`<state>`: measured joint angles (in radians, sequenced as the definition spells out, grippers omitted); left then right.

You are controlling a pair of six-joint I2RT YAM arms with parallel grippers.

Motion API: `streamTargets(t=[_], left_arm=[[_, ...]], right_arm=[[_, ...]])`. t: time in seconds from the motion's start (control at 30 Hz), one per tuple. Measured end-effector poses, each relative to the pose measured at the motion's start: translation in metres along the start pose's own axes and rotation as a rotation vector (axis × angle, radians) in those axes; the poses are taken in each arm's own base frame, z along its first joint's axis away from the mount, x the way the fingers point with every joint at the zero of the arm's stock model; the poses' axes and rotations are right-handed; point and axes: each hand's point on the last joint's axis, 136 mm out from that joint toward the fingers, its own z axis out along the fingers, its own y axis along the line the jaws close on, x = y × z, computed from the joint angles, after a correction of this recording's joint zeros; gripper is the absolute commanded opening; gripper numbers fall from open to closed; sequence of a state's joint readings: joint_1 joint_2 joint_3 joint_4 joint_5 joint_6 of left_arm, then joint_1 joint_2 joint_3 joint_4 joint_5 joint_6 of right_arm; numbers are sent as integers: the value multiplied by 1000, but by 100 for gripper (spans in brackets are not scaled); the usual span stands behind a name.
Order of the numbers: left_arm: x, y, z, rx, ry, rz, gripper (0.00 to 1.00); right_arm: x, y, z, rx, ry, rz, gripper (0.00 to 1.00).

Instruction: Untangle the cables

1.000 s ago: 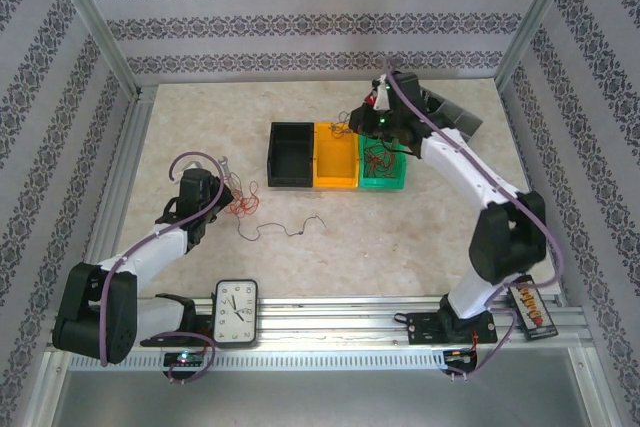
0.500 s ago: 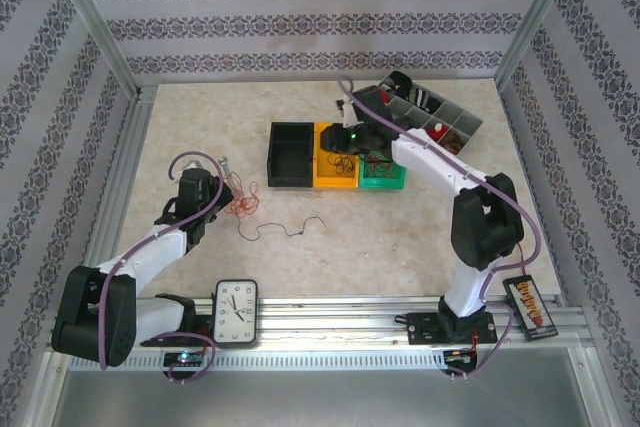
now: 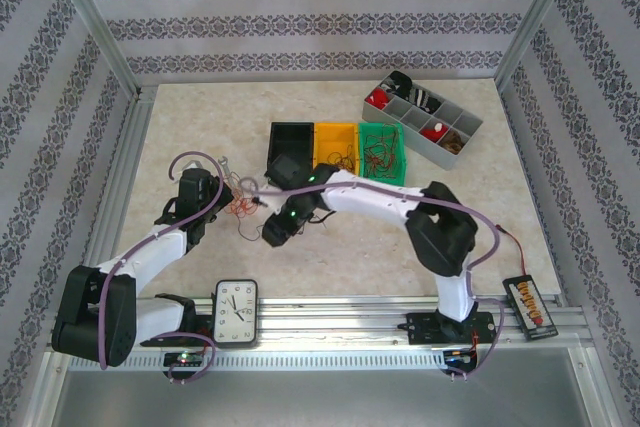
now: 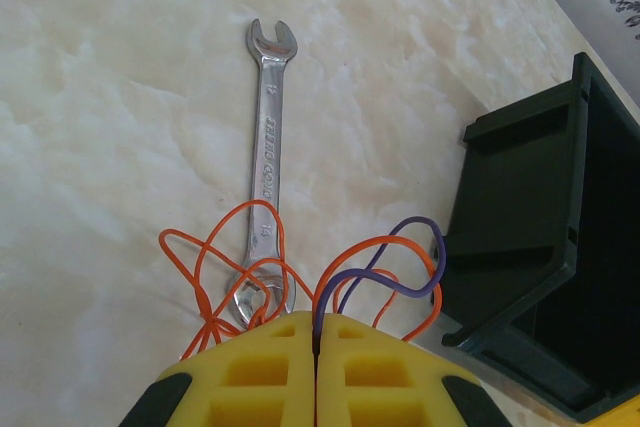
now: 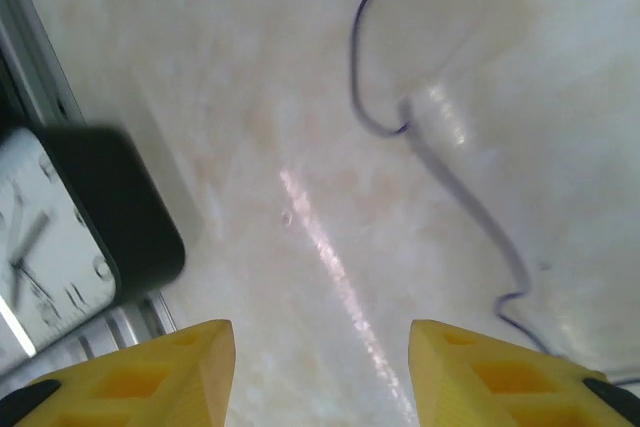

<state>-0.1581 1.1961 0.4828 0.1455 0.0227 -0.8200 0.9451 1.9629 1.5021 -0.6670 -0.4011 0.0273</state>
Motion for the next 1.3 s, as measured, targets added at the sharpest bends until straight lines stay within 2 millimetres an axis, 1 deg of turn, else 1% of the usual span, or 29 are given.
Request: streamTargets(t=[0.03, 0.1, 0.2, 0.27, 0.53, 0.67, 0.77, 0.83, 0.9, 0.97, 1.0, 1.07, 1.1, 1.17, 1.23, 1.3], left_arm=[[0, 0, 0, 0, 0, 0, 0], [0, 0, 0, 0, 1, 0, 0], [0, 0, 0, -2, 2, 0, 0], [1, 1, 0, -2, 2, 0, 0], [1, 1, 0, -3, 2, 0, 0], [1, 1, 0, -2, 3, 0, 0], [1, 1, 0, -3, 3, 1, 0], [1, 1, 0, -4, 4, 1, 0], [1, 1, 0, -5, 5, 1, 0], [2, 2, 0, -7, 7, 1, 0], [2, 2, 0, -8, 8, 1, 0], [2, 2, 0, -9, 9, 1, 0], [2, 3, 0, -11, 9, 1, 0], [3, 4, 1, -15, 12, 2, 0], [4, 5, 1, -21, 13, 2, 0], [5, 6, 2, -25, 17, 2, 0]], right_arm=[[4, -1, 5, 14, 25, -16, 51], [9, -12, 12, 64, 57, -42, 51], [7, -27, 14, 136, 65, -64, 51], [6, -33, 13, 168, 63, -72, 51], [-3, -43, 13, 227, 24, -89, 51], [-9, -44, 16, 228, 5, -98, 49], [-14, -48, 26, 225, 5, -100, 40], [-14, -50, 34, 212, 8, -86, 26], [-13, -53, 39, 195, 10, -64, 12], [-15, -54, 38, 180, -2, -42, 3], [-17, -57, 36, 178, -18, -30, 1], [-18, -64, 28, 180, -49, -2, 0], [-17, -68, 21, 183, -67, 20, 0], [-14, -75, -2, 194, -113, 75, 0], [-17, -81, -34, 215, -186, 123, 0], [-24, -87, -80, 244, -305, 171, 0]])
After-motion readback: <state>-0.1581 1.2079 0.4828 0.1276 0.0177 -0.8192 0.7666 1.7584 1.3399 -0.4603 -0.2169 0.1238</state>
